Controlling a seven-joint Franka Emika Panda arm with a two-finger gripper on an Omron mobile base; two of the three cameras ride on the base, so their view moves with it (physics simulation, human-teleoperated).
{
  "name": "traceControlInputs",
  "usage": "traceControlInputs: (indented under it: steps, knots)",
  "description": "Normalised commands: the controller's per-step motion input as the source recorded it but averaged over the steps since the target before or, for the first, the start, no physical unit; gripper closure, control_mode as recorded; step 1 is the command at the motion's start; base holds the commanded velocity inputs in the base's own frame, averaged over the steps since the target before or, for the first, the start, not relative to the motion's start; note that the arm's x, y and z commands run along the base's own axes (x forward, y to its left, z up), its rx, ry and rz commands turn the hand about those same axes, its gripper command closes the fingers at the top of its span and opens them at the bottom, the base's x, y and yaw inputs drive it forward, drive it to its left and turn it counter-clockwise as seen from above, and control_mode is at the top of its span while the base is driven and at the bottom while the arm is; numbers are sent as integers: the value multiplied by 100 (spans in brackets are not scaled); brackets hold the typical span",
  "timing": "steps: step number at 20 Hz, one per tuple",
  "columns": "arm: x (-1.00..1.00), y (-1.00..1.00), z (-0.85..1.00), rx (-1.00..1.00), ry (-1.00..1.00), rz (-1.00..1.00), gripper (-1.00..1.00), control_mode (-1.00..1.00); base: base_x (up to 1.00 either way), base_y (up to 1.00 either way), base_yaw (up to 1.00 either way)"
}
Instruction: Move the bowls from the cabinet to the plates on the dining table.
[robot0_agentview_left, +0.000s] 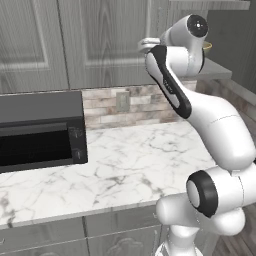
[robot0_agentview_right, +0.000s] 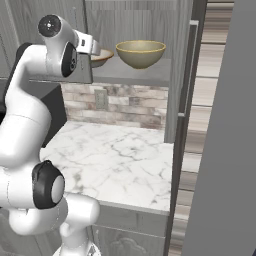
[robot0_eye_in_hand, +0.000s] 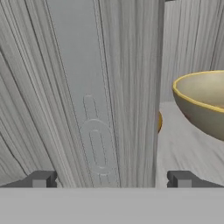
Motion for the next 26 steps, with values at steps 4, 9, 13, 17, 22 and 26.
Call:
traceControlInputs:
  steps: [4, 9, 13, 17, 22, 26]
  knots:
    - [18, 0, -2, 0, 1, 0, -100, -100, 0, 0, 0]
    - [17, 2, -3, 0, 0, 0, -100, -100, 0, 0, 0]
    - [16, 1, -3, 1, 0, 0, -100, -100, 0, 0, 0]
    - [15, 2, -4, 0, 0, 0, 100, -100, 0, 0, 0]
    - [12, 0, -1, 0, 1, 0, 100, -100, 0, 0, 0]
    - [4, 0, 0, 0, 3, 0, 100, -100, 0, 0, 0]
